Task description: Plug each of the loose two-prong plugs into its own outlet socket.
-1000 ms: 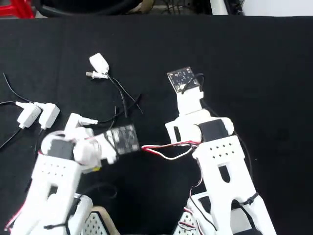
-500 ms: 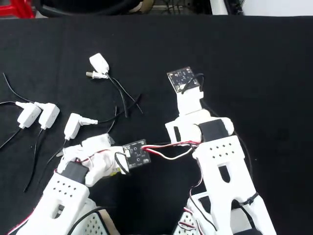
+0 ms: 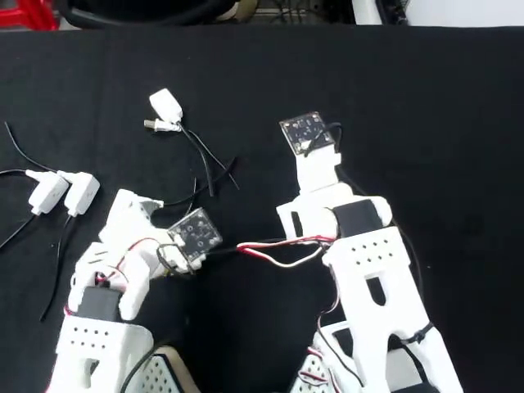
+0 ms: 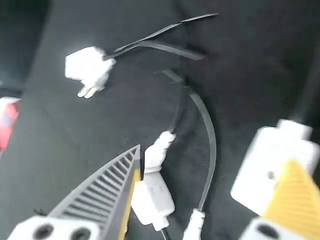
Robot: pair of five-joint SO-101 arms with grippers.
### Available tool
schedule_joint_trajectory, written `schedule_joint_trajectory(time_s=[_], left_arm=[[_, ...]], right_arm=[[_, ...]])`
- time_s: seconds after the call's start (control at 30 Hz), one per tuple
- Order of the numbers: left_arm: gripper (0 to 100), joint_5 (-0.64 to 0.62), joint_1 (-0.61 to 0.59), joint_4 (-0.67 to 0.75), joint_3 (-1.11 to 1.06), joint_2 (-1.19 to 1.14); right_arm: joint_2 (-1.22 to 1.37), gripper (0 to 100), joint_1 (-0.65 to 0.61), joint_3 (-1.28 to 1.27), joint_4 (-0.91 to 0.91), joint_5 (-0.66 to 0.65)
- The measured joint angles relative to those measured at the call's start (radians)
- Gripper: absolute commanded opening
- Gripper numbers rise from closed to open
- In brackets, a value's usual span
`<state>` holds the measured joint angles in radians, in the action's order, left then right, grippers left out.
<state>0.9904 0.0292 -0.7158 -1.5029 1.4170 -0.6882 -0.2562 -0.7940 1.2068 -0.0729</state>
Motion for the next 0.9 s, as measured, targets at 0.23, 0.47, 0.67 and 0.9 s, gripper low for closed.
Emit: schedule_joint_trajectory(time_s=[0.23, 0.47, 0.67, 0.9], left_arm=[[31, 0.0, -0.035, 0.141, -0.084, 0.002], [31, 0.069, -0.037, 0.005, -0.077, 0.015], [31, 0.098, -0.017, -0.269, 0.072, 0.011], [31, 0.098, 0.081, -0.427, 0.1, 0.011]], right_arm=[[0.0, 1.3, 0.0, 0.0, 0.0, 0.0], [0.0, 1.3, 0.0, 0.0, 0.0, 0.0], [0.0, 1.3, 0.0, 0.0, 0.0, 0.0], [0.0, 1.3, 0.0, 0.0, 0.0, 0.0]])
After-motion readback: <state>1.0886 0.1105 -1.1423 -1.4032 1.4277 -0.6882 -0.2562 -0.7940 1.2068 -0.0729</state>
